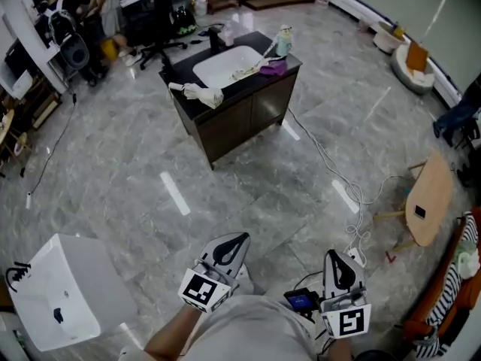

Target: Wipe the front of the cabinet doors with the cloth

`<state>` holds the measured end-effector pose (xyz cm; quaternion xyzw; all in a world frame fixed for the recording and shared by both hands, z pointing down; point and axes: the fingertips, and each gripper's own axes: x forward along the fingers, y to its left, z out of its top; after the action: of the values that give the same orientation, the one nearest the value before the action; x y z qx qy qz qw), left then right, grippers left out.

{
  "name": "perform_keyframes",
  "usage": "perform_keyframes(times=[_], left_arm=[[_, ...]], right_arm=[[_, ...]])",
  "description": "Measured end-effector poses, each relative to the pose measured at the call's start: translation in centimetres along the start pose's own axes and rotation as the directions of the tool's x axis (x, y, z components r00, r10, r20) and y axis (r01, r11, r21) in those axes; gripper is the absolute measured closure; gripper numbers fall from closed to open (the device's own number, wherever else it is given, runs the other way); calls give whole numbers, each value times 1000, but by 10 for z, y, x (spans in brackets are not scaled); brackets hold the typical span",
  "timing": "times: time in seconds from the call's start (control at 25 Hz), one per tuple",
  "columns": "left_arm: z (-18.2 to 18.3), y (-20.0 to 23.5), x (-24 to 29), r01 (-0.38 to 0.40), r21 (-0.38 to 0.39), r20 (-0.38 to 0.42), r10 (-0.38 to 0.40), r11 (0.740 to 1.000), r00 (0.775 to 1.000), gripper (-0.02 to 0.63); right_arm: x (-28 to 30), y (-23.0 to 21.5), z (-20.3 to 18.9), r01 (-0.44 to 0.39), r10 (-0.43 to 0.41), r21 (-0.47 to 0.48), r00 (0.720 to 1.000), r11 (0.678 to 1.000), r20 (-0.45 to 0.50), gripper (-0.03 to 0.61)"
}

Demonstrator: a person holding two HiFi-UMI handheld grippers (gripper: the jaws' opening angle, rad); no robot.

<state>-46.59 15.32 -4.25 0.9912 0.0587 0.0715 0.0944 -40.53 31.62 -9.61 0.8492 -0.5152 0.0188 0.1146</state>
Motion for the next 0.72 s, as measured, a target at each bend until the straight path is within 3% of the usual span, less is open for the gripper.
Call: perform_keyframes(times=[0.24,0.48,0.6,0.72], left_arm=[[11,36,34,9,9,12,-9,1000,1000,609],[20,70,75,-81,13,-4,81,997,997,609],[23,78,109,-126,48,-28,128,991,991,609],[29,85,152,-184,60,-51,188,981,981,609]], right_arm=[[57,-13,0,-52,52,66,999,996,-1,554],[114,-59,-12,-71,71,170,997,983,5,554],[143,-95,-24,-106,105,247,994,963,18,554],[174,-140,-34,-166,154,372,986,913,61,554]])
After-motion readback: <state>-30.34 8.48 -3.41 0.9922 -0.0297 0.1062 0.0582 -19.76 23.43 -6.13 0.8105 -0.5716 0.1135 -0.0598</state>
